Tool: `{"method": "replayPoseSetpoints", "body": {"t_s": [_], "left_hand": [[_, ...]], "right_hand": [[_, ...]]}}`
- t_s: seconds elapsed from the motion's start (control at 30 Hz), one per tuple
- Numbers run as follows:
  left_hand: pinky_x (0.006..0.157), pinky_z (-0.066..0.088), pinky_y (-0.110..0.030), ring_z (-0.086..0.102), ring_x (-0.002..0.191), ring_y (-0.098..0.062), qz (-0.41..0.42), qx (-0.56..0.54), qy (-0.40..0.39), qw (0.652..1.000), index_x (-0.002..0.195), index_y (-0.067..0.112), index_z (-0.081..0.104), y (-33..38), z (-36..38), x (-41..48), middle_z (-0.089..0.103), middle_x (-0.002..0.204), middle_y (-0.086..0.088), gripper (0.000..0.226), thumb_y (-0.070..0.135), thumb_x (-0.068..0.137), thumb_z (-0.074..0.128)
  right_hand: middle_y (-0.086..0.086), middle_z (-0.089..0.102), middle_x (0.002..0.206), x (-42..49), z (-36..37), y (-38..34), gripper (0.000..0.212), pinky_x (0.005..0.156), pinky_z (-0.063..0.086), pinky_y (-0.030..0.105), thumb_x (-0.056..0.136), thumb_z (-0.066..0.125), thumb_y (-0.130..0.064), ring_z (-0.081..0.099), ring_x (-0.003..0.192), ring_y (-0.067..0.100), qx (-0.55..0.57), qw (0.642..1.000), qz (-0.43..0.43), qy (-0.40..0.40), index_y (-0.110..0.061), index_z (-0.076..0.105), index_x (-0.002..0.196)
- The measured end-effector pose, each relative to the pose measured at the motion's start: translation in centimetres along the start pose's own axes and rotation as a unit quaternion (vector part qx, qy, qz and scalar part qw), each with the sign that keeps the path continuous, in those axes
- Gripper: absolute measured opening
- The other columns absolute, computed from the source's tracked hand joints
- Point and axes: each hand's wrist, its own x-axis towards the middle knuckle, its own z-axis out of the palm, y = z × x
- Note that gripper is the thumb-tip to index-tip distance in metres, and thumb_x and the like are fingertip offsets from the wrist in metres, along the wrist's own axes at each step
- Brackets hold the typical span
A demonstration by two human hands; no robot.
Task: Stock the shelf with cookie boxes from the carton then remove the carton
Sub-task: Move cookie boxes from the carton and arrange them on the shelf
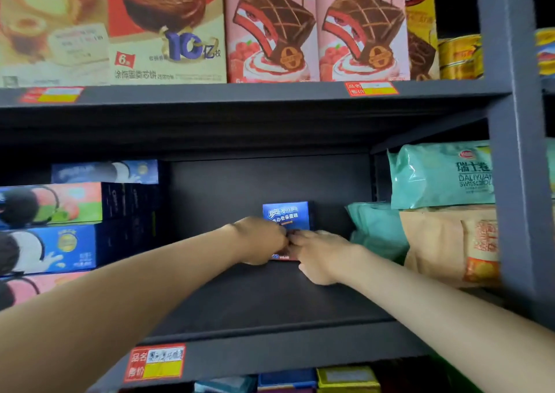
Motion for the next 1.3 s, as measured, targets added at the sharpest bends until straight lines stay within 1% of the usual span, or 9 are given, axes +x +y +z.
{"method": "replayPoseSetpoints", "body": {"t_s": [0.07, 0.17, 0.27, 0.43, 0.67, 0.77, 0.93, 1.03, 1.3], "left_hand": [[0.082, 0.053, -0.043, 0.055, 0.114, -0.027, 0.03, -0.003, -0.009, 1.0, 0.13, 0.02, 0.05, -0.5, 0.6, 1.1, 0.05, 0.131, 0.0, 0.048, 0.0, 0.088, 0.039], [0.089, 0.051, -0.046, 0.049, 0.122, -0.028, 0.058, 0.026, -0.016, 0.998, 0.141, 0.027, 0.037, -0.8, 1.1, 3.0, 0.037, 0.146, 0.005, 0.056, 0.002, 0.091, 0.039], [0.084, 0.052, -0.042, 0.055, 0.11, -0.03, 0.084, 0.105, -0.008, 0.991, 0.133, 0.022, 0.047, -0.7, 0.9, 4.3, 0.052, 0.133, -0.001, 0.046, 0.003, 0.092, 0.04], [0.061, 0.044, -0.034, 0.06, 0.098, -0.027, 0.084, 0.13, -0.04, 0.987, 0.126, 0.02, 0.053, -0.7, 0.0, 4.5, 0.059, 0.12, -0.002, 0.044, 0.0, 0.089, 0.042], [0.081, 0.049, -0.035, 0.049, 0.121, -0.023, 0.103, 0.05, 0.017, 0.993, 0.137, 0.027, 0.042, -1.2, 1.1, 2.8, 0.042, 0.141, 0.007, 0.05, 0.009, 0.089, 0.044], [0.099, 0.043, -0.037, 0.04, 0.132, -0.02, 0.017, -0.054, 0.043, 0.997, 0.141, 0.033, 0.037, -0.4, 0.9, 0.9, 0.036, 0.148, 0.009, 0.046, 0.027, 0.095, 0.038], [0.12, 0.001, -0.041, 0.009, 0.147, -0.02, -0.161, -0.128, -0.029, 0.978, 0.151, 0.03, 0.011, 1.7, -1.1, -3.4, 0.011, 0.159, -0.006, 0.067, 0.057, 0.094, 0.032], [0.119, -0.001, -0.046, 0.004, 0.148, -0.021, -0.246, -0.165, -0.027, 0.955, 0.151, 0.026, 0.009, 3.3, -2.8, -5.7, 0.006, 0.16, -0.008, 0.07, 0.059, 0.093, 0.032], [0.118, 0.001, -0.046, 0.003, 0.147, -0.025, -0.398, -0.241, 0.127, 0.876, 0.152, 0.024, 0.002, 11.1, -7.5, -11.0, 0.005, 0.159, -0.011, 0.067, 0.04, 0.097, 0.038]], "right_hand": [[-0.001, 0.006, 0.16, 0.4, 0.2, 0.5, 0.056, 0.119, 0.013, 0.036, 0.1, 0.032, -0.021, 0.003, 0.147, 0.015, -0.02, 0.998, 0.018, -0.05, -0.015, 0.013, 0.153], [0.001, 0.003, 0.16, 1.7, 0.4, 1.6, 0.058, 0.118, 0.018, 0.04, 0.1, 0.032, -0.016, 0.004, 0.147, 0.019, -0.04, 0.991, 0.053, -0.115, -0.009, 0.009, 0.153], [0.007, -0.003, 0.16, 2.2, 0.1, 2.1, 0.059, 0.119, 0.012, 0.037, 0.099, 0.031, -0.01, 0.0, 0.147, 0.022, -0.058, 0.984, 0.05, -0.163, -0.007, 0.005, 0.152], [0.0, -0.012, 0.16, 1.3, -1.0, 2.5, 0.066, 0.12, 0.01, 0.038, 0.096, 0.03, -0.002, -0.006, 0.147, 0.018, -0.031, 0.983, 0.045, -0.173, -0.014, -0.004, 0.152], [-0.002, -0.013, 0.16, -0.3, -1.0, 2.2, 0.064, 0.118, 0.007, 0.032, 0.098, 0.028, -0.005, -0.009, 0.147, 0.012, -0.002, 0.989, 0.047, -0.143, -0.013, -0.004, 0.153], [-0.005, -0.009, 0.16, -0.8, -1.4, 2.0, 0.063, 0.119, 0.016, 0.038, 0.098, 0.032, -0.013, -0.007, 0.147, 0.01, 0.016, 0.993, 0.05, -0.106, -0.016, 0.0, 0.153], [-0.001, -0.004, 0.161, -2.7, -2.9, 0.4, 0.066, 0.117, 0.011, 0.032, 0.1, 0.038, -0.035, -0.004, 0.148, 0.013, 0.096, 0.994, 0.05, -0.007, -0.012, 0.006, 0.153], [-0.001, -0.004, 0.161, -4.6, -4.1, -0.5, 0.069, 0.118, 0.012, 0.034, 0.1, 0.039, -0.04, -0.003, 0.148, 0.014, 0.165, 0.984, 0.055, 0.05, -0.013, 0.004, 0.153], [0.003, -0.006, 0.161, -11.9, -4.4, -4.2, 0.067, 0.121, 0.003, 0.035, 0.1, 0.036, -0.037, -0.007, 0.148, 0.016, 0.253, 0.946, 0.048, 0.198, -0.013, 0.002, 0.153]]}}
